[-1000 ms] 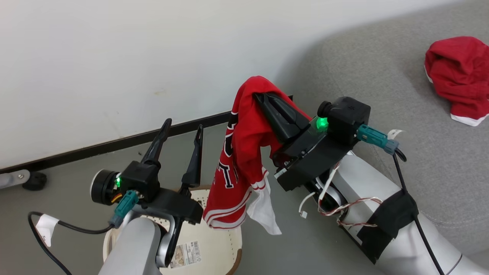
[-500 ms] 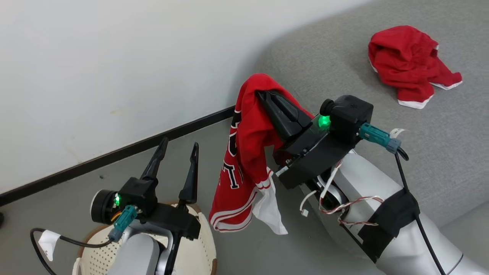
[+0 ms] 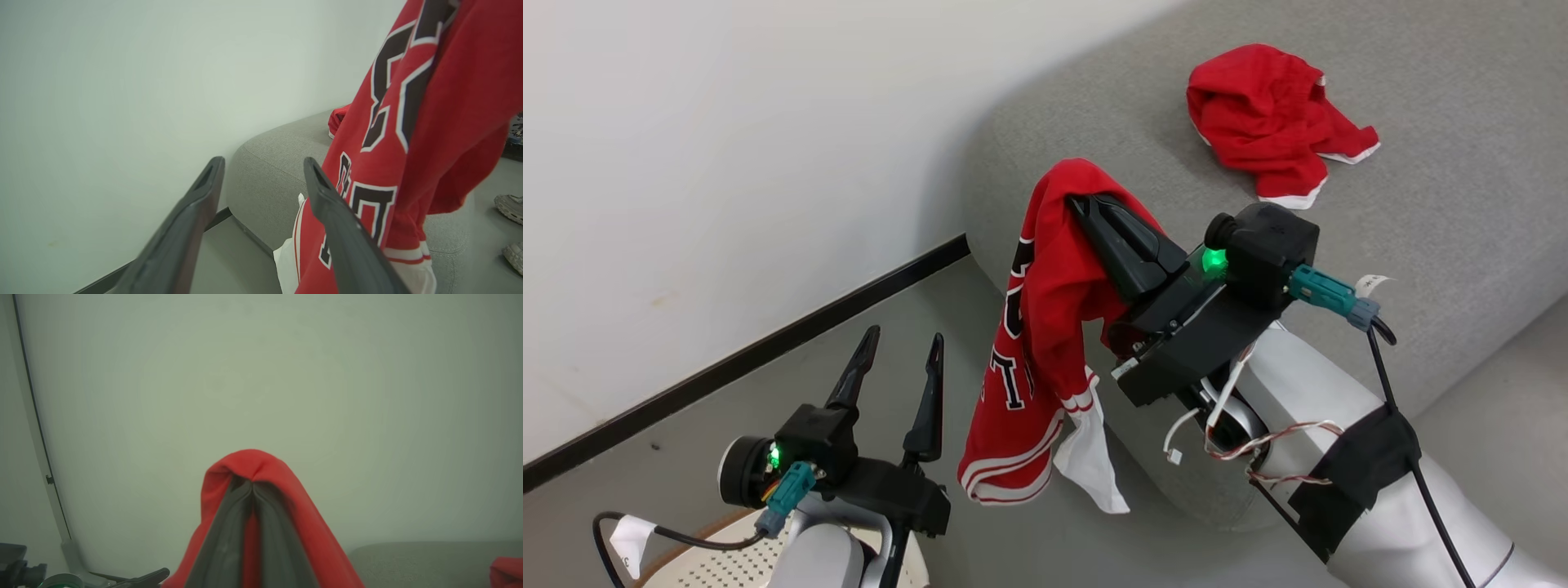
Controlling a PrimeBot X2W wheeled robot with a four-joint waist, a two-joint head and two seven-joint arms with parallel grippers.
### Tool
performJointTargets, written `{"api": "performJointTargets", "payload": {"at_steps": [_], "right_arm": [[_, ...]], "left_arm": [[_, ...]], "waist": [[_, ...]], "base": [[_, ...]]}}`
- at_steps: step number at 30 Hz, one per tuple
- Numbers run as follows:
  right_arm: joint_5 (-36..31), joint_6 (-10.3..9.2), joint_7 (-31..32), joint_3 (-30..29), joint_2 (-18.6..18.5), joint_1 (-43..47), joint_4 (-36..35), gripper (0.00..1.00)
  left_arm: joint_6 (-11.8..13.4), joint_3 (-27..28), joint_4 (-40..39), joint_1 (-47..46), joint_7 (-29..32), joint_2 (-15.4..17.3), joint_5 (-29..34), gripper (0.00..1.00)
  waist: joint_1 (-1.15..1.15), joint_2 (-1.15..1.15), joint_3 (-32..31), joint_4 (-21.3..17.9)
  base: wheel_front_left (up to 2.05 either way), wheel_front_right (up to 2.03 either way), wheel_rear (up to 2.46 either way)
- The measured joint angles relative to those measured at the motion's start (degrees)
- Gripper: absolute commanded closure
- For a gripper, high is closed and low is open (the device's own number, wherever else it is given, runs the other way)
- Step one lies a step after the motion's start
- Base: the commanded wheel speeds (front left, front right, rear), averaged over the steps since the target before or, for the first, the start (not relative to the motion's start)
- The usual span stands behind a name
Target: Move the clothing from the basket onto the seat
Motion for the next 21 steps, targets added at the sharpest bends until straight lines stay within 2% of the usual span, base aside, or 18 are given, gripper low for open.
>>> {"api": "performJointTargets", "payload": {"at_steps": [11,21], "right_arm": [[-0.6,0.00,0.0,-1.5,-1.5,0.7,-2.4,1.00],[-1.0,0.00,0.0,-4.5,-2.7,1.7,-4.5,1.00]], "left_arm": [[0.0,-0.8,0.7,0.0,0.0,-0.9,0.0,0.00],[-0.1,-1.6,1.4,-0.3,0.0,-1.1,0.0,0.00]], "waist": [[0.00,0.00,0.0,-5.3],[0.00,0.00,1.7,-6.5]], "base": [[0.00,0.00,0.00],[0.00,0.00,0.00]]}}
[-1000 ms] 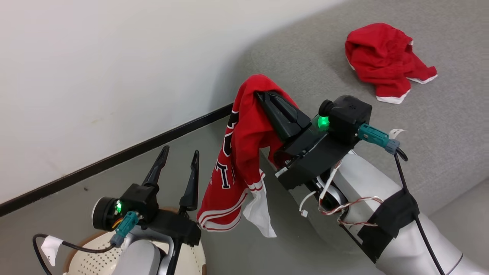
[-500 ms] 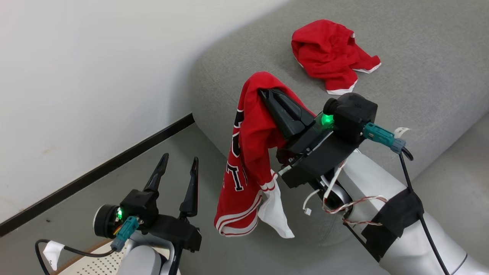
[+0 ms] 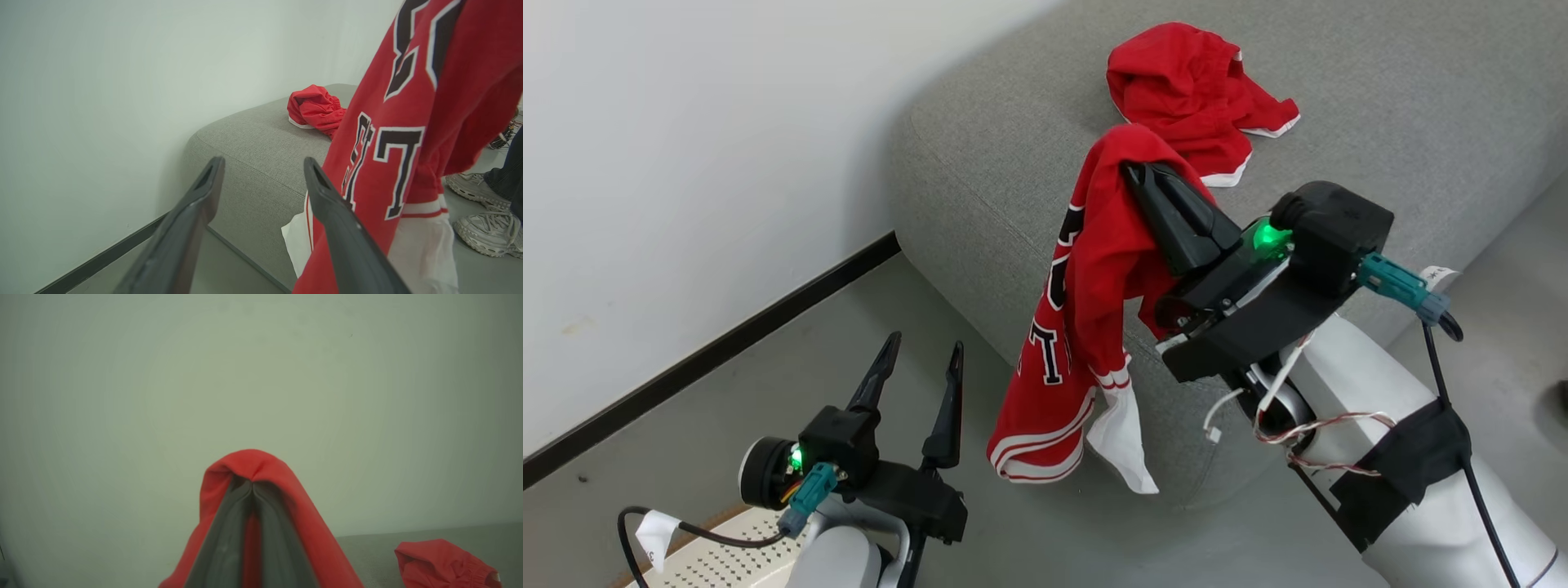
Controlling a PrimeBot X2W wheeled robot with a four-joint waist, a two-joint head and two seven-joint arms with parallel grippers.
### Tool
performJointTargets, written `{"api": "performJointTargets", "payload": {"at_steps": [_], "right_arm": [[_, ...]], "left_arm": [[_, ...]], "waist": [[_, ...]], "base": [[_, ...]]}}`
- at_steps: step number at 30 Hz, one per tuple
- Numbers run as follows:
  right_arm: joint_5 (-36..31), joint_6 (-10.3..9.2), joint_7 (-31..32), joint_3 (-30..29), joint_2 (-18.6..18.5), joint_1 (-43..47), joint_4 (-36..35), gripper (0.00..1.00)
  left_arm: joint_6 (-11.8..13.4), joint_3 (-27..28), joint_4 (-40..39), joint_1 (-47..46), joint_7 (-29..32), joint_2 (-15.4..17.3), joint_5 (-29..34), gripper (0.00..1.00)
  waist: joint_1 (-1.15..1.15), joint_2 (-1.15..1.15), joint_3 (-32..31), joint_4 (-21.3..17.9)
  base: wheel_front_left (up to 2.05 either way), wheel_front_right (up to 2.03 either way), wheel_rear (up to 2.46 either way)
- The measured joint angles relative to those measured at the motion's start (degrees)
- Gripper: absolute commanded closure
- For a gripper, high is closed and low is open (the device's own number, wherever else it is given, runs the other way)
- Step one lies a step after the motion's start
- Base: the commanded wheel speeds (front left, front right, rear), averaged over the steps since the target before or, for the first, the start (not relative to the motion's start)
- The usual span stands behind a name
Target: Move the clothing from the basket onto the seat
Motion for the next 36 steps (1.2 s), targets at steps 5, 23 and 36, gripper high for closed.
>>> {"api": "performJointTargets", "payload": {"at_steps": [5,23,36], "right_arm": [[-0.6,0.00,0.0,-2.1,-1.0,-0.4,-0.3,1.00],[-3.7,0.00,0.0,-10.6,-7.0,-8.2,1.0,1.00],[-4.0,0.00,0.0,-17.3,-12.1,-15.7,6.5,1.00]], "left_arm": [[-0.1,-0.4,0.9,-0.4,0.0,0.0,0.1,0.00],[-0.6,-0.7,1.8,-1.3,0.0,-0.1,0.2,0.00],[-1.1,-1.6,2.8,-2.1,0.0,0.9,1.0,0.00]], "waist": [[0.00,0.00,0.9,-0.2],[0.00,0.01,4.2,-0.4],[0.00,0.00,8.2,-0.5]], "base": [[0.00,0.00,0.00],[0.00,0.00,0.00],[0.00,0.00,0.00]]}}
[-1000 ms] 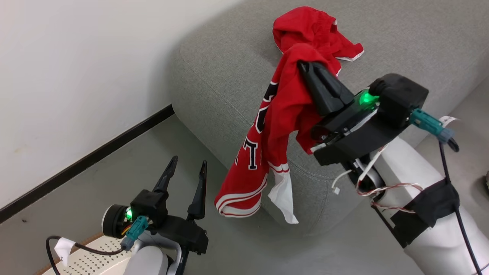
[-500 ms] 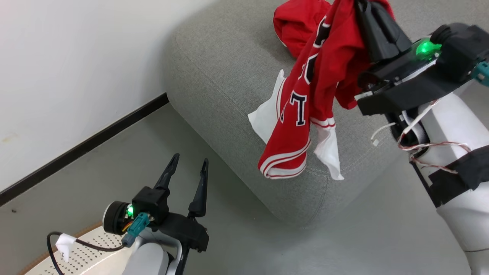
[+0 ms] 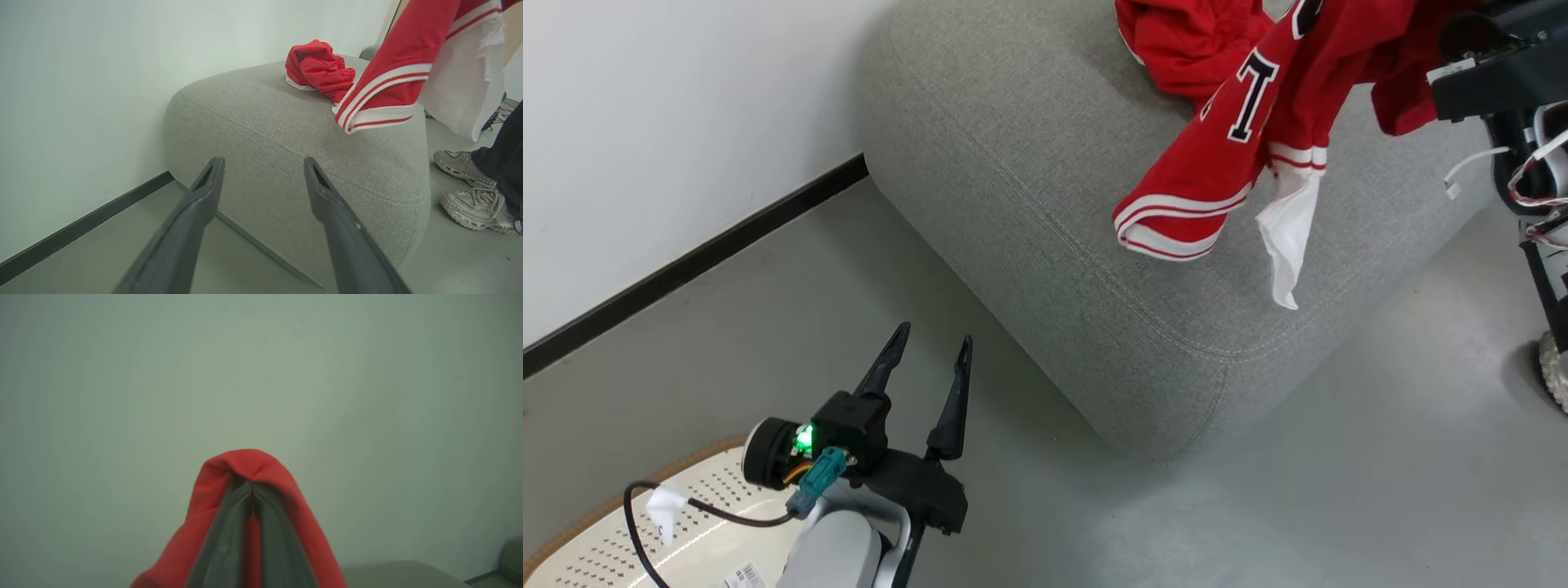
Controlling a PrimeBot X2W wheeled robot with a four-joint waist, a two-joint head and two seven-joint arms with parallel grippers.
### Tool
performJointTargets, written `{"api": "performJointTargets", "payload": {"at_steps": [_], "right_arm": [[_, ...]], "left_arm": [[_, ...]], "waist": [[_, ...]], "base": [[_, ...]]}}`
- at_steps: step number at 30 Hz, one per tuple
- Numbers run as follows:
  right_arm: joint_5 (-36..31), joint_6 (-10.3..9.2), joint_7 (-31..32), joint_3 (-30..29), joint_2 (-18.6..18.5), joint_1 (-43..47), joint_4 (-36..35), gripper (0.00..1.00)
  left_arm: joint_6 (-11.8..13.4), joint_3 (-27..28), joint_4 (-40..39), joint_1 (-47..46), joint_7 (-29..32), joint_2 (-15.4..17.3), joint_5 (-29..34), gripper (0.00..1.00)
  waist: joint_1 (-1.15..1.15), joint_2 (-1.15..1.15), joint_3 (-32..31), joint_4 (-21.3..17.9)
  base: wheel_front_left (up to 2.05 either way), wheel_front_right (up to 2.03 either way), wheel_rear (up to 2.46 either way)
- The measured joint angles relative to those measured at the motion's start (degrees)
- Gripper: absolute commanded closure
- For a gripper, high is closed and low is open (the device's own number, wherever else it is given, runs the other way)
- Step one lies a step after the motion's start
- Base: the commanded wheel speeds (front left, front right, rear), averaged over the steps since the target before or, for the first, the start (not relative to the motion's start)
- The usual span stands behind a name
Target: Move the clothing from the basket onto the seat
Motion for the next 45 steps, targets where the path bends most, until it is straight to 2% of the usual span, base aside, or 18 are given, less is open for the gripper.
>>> {"api": "performJointTargets", "payload": {"at_steps": [8,16,19,32,39,45], "right_arm": [[0.0,0.00,0.0,-2.9,-2.9,-3.2,2.8,1.00],[-0.2,-0.01,0.0,-8.2,-9.2,-9.9,5.8,1.00],[-1.1,-0.11,0.0,-9.0,-9.9,-11.0,6.4,1.00],[-2.5,-2.74,-0.1,-12.2,-13.4,-19.5,12.2,1.00],[-3.0,-5.13,-0.1,-15.5,-18.7,-23.6,17.4,1.00],[-2.9,-6.42,-0.1,-17.5,-20.1,-24.4,22.1,1.00]], "left_arm": [[-0.9,-1.2,0.3,-2.4,0.4,0.0,0.6,0.00],[-1.0,-1.4,0.3,-4.3,0.9,0.9,2.0,0.00],[-1.4,-1.5,0.3,-5.0,0.9,1.0,2.2,0.00],[-1.9,-2.7,0.5,-7.3,1.9,1.7,2.9,0.00],[-2.4,-3.2,0.9,-7.6,1.9,2.1,3.3,0.00],[-2.5,-4.1,1.1,-8.5,2.0,2.1,3.6,0.00]], "waist": [[0.00,0.00,3.1,1.2],[0.01,0.00,7.0,4.1],[0.00,0.00,8.3,5.2],[0.01,0.01,14.3,9.3],[0.00,0.01,17.0,11.0],[0.00,0.01,19.1,12.3]], "base": [[0.00,0.00,0.00],[0.00,0.00,0.00],[0.00,0.00,0.00],[0.00,0.00,0.00],[0.00,0.00,0.00],[0.00,0.00,0.00]]}}
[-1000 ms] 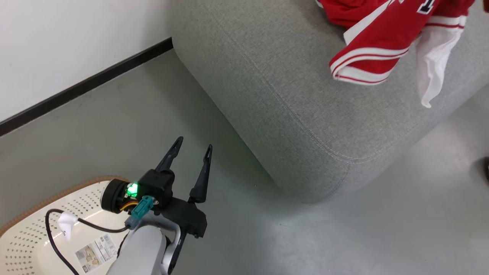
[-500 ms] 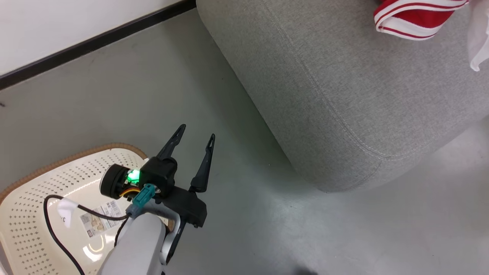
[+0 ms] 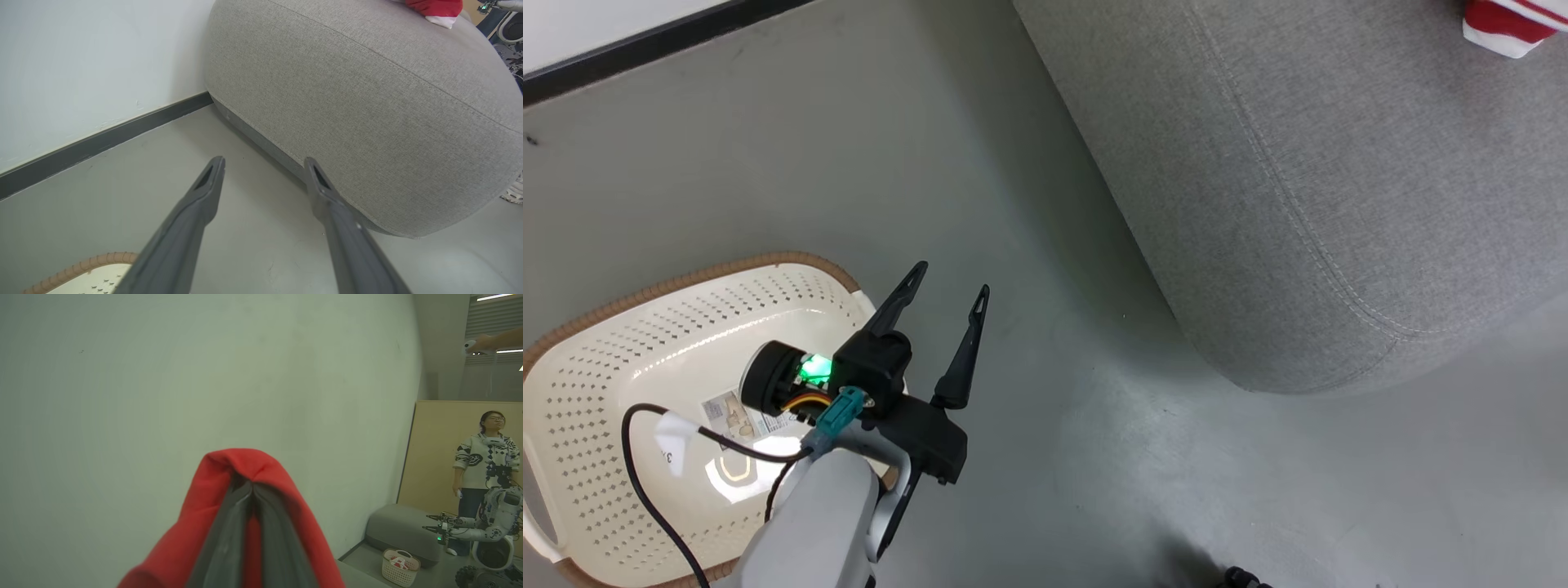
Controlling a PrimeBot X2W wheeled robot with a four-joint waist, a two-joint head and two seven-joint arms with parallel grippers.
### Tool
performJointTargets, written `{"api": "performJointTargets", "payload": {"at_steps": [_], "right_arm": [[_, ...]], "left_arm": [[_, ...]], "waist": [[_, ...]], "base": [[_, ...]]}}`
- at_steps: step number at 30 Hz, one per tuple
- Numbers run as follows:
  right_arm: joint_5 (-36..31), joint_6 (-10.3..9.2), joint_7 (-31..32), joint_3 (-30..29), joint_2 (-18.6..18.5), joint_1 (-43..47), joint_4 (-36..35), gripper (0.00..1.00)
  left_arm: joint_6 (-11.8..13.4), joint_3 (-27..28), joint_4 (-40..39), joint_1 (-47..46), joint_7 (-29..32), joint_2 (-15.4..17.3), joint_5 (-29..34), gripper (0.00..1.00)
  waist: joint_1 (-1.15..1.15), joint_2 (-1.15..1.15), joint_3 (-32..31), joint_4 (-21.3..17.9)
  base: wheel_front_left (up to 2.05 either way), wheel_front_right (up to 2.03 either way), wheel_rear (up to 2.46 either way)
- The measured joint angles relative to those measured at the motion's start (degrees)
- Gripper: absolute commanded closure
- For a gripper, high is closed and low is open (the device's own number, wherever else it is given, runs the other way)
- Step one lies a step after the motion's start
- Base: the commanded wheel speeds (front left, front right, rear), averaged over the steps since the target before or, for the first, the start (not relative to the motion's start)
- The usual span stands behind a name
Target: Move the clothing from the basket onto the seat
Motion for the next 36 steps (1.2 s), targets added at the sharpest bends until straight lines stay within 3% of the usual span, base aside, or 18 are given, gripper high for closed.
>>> {"api": "performJointTargets", "payload": {"at_steps": [15,17,20,23,36], "right_arm": [[3.3,-0.01,0.6,0.3,5.9,2.1,7.9,1.00],[3.7,-0.71,0.5,0.0,6.6,1.9,8.2,1.00],[3.4,-3.26,0.5,-0.5,6.7,0.8,8.7,1.00],[3.7,-3.35,0.5,-1.0,6.9,-0.3,10.3,1.00],[4.5,0.41,1.1,2.0,13.5,-0.8,15.4,1.00]], "left_arm": [[-0.5,-0.3,-0.3,-1.6,1.5,1.0,0.5,0.00],[-0.5,-0.3,-0.3,-1.7,1.6,1.1,0.5,0.00],[-0.5,-0.7,-0.3,-2.3,1.9,1.1,0.6,0.00],[-0.5,-1.4,-0.4,-2.5,2.3,0.8,1.1,0.00],[-0.5,-1.2,0.3,-4.7,1.8,-0.1,1.1,0.00]], "waist": [[0.00,0.00,5.5,2.0],[0.00,0.00,6.3,2.3],[0.01,0.00,7.5,2.8],[0.00,0.00,8.7,3.4],[0.00,0.00,12.5,7.5]], "base": [[0.00,0.00,0.00],[0.00,0.00,0.00],[0.00,0.00,0.00],[0.00,0.00,0.00],[0.00,0.00,0.00]]}}
